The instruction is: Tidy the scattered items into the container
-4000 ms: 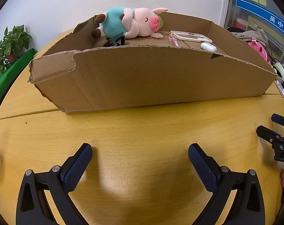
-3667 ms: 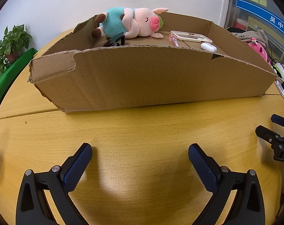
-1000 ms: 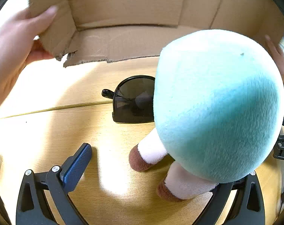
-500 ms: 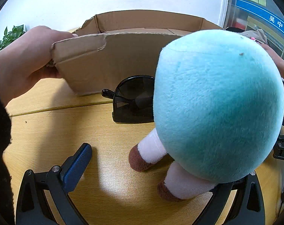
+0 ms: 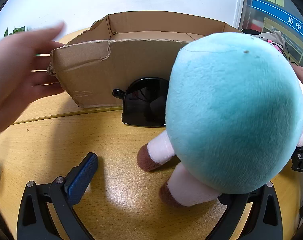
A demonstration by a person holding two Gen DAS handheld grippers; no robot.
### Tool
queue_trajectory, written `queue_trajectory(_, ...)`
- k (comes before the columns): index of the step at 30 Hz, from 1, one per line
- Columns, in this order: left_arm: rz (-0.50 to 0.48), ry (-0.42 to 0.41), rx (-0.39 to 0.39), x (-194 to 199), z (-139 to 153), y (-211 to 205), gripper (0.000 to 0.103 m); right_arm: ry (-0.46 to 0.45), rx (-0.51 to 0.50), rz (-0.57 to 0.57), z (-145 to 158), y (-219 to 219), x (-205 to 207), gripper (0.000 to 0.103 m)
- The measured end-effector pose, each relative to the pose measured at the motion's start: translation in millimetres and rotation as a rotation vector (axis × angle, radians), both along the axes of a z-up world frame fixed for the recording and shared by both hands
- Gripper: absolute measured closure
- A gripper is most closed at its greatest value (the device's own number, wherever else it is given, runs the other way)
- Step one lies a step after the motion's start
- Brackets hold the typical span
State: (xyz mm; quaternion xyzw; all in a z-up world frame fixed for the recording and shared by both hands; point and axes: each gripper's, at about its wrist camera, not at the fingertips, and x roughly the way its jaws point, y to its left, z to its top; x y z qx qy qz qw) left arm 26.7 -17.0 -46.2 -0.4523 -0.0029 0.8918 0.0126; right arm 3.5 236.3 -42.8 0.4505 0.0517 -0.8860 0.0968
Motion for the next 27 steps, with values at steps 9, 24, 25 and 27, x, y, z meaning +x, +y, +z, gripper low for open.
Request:
queue_trajectory(9,0.004,0.0,0.0,0,0,0,0.0,0.0,0.0,0.0,0,0,-2,0.0)
queue_trajectory(24,0.008,0.001,0.0,0,0,1,0.0,-0.001,0.002,-0.005,0,-2,5,0.0)
queue_trajectory(25,0.011,0.001,-0.001,0,0,1,0.0,-0.001,0.001,0.003,0,-4,10,0.0)
queue_trajectory(27,0.009,0.001,-0.001,1,0,1,0.0,-0.002,-0.001,0.026,0,-6,16,0.0)
